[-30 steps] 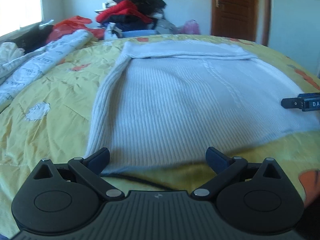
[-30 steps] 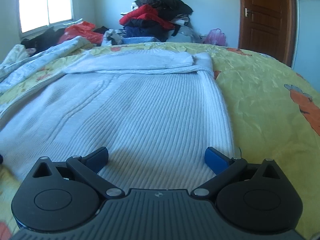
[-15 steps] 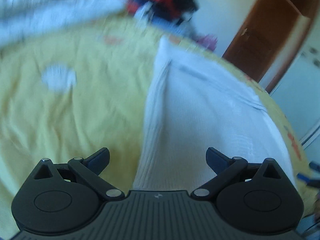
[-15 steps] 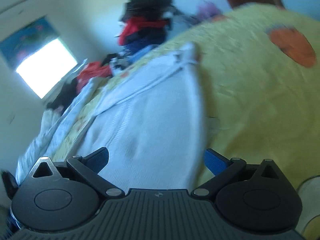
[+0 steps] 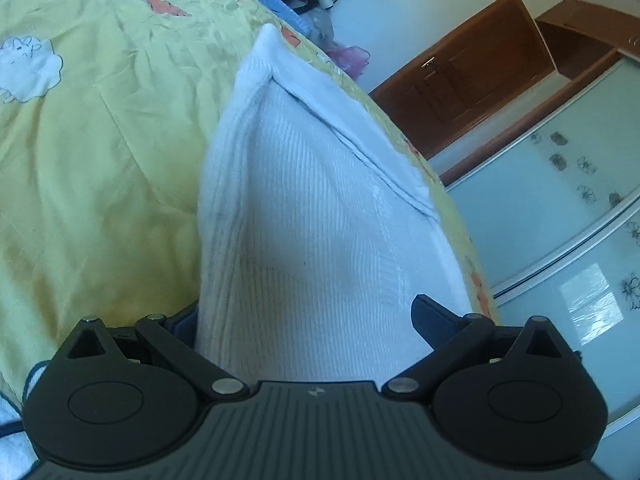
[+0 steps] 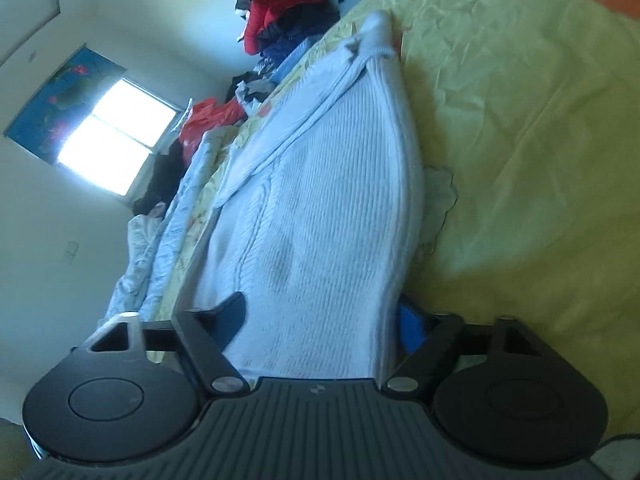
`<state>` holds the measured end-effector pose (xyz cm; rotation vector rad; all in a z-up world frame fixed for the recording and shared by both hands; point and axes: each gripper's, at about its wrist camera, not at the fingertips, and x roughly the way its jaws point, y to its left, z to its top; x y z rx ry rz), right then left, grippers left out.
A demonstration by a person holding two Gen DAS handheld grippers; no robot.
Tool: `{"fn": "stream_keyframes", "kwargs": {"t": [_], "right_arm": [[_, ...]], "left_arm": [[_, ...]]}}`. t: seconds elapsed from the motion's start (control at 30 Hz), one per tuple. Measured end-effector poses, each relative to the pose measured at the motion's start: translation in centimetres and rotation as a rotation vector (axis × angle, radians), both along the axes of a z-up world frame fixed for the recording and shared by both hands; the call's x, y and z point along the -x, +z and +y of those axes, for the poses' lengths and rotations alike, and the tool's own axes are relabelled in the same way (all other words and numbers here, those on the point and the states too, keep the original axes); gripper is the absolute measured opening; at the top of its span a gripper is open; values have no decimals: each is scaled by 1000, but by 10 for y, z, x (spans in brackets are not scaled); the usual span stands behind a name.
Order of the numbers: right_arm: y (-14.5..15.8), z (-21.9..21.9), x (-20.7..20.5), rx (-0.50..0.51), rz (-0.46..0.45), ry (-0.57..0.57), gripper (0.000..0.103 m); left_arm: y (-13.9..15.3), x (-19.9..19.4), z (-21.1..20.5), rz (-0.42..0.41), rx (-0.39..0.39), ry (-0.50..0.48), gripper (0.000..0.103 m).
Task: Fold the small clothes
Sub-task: 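Roll both tools and lower them onto the cardigan's side edges, then grasp the cardigan side edge with the left gripper while the right gripper grasps the other edge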
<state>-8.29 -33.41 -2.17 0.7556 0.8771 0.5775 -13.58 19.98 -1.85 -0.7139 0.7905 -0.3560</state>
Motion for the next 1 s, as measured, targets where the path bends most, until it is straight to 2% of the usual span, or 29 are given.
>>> {"fn": "stream_keyframes", "kwargs": {"t": [0.03, 0.07, 0.1, 0.13, 0.27, 0.4, 0.47, 0.5, 0.53, 0.57, 0.6, 0.63, 0.77, 0.87, 1.0], "right_arm": [[-3, -1, -1, -13, 11, 5, 60], [-5, -5, 0, -20, 15, 10, 56], [-6, -4, 1, -21, 15, 17, 54], [-6, -3, 2, -23, 14, 18, 53], [-8, -6, 1, -57, 17, 19, 53], [-8, -5, -4, -55, 21, 38, 53], [-8, -6, -7, -42, 30, 34, 52], [-8, -6, -8, -46, 32, 33, 52], [-9, -5, -8, -46, 32, 37, 43], [-9, -2, -9, -27, 35, 46, 28], [-11, 1, -9, -4, 43, 54, 19], [-13, 2, -9, 0, 52, 62, 16], [-7, -3, -5, -77, 7, 45, 16], [11, -13, -4, -188, -52, 24, 15], [42, -18, -16, -250, -130, 27, 16]], "left_arm": [[-1, 0, 1, 7, 5, 5, 88], [-2, -2, 4, 28, 16, 5, 71], [-4, -4, 7, 54, 29, 7, 64], [-5, -5, 10, 70, 38, 12, 60], [-8, -2, 17, 80, 68, 11, 56], [-6, 0, 17, 92, 9, 14, 42], [-4, -2, 16, 107, -38, 7, 28], [-3, -2, 17, 115, -51, 3, 25], [-3, -2, 19, 122, -69, -2, 16], [-2, -3, 18, 125, -98, -8, 13], [0, -3, 17, 126, -111, -16, 12], [1, -4, 17, 131, -119, -20, 12], [15, -4, 15, 124, -173, -34, 10], [33, -5, 17, 73, -149, -39, 10], [64, -17, 27, -27, -87, -20, 10]]}}
